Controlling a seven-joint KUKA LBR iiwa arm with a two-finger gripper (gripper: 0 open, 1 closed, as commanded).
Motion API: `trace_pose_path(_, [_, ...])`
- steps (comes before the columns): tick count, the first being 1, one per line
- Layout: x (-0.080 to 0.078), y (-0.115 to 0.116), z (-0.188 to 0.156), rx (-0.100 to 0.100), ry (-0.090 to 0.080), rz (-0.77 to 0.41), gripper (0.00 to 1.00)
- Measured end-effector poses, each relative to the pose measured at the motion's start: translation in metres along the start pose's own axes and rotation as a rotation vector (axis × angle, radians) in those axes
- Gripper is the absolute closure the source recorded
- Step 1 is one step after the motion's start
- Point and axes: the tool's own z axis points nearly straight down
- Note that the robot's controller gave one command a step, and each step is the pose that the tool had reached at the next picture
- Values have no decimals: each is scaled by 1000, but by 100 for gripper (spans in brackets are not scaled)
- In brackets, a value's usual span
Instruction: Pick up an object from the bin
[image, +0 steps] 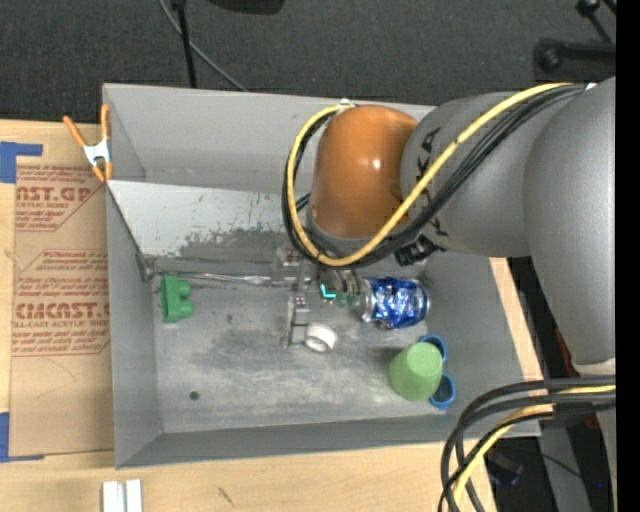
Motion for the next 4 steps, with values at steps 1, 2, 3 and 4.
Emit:
trace_pose_path(1, [20, -54, 93, 3, 2, 71, 0])
trace_pose_path(2, [11, -55, 56, 1, -10, 20, 0])
trace_pose_path(3, [24, -57, 58, 0, -6, 116, 0])
trace_pose_path(4, [27, -57, 90, 1, -3, 95, 0])
